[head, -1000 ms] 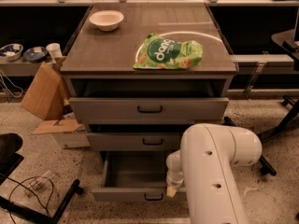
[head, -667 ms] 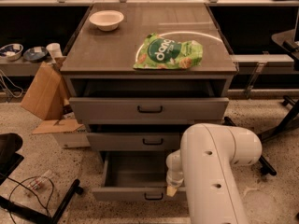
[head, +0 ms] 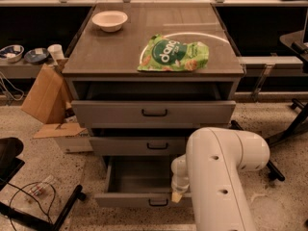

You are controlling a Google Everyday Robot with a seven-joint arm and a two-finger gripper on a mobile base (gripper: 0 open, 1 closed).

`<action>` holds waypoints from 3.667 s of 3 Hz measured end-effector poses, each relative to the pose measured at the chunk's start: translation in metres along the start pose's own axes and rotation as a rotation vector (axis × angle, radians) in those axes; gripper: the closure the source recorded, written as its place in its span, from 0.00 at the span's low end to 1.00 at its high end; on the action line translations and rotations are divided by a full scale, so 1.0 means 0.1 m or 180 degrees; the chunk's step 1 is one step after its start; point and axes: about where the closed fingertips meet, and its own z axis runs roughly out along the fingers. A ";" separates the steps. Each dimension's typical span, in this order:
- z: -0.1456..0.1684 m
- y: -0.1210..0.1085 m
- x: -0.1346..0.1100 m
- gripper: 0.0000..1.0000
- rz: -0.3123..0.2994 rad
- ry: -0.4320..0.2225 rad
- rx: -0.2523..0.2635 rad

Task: Open bottom drawer

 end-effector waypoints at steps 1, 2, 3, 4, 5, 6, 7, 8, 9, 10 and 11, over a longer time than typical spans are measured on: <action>0.00 0.00 0.00 0.12 0.0000 0.0000 0.0000; 0.00 0.00 0.00 0.00 0.0000 0.0000 0.0000; 0.02 0.04 0.02 0.00 0.0009 0.0029 -0.0020; 0.11 0.20 0.10 0.00 0.0044 0.0150 -0.0099; -0.02 0.37 0.23 0.18 0.0110 0.0358 -0.0080; -0.19 0.84 0.46 0.43 0.0272 0.0650 -0.0133; -0.24 1.45 0.83 0.64 0.0606 0.0854 -0.0303; -0.29 1.93 1.19 0.72 0.0918 0.1081 -0.0461; -0.31 1.91 1.14 0.50 0.0854 0.1041 -0.0412; -0.53 1.69 0.95 0.26 0.0656 0.0900 -0.0145; -0.84 1.17 0.61 0.00 0.0558 0.0557 0.0288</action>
Offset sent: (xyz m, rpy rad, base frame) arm 0.0000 0.0000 0.0000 0.0000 0.0000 0.0000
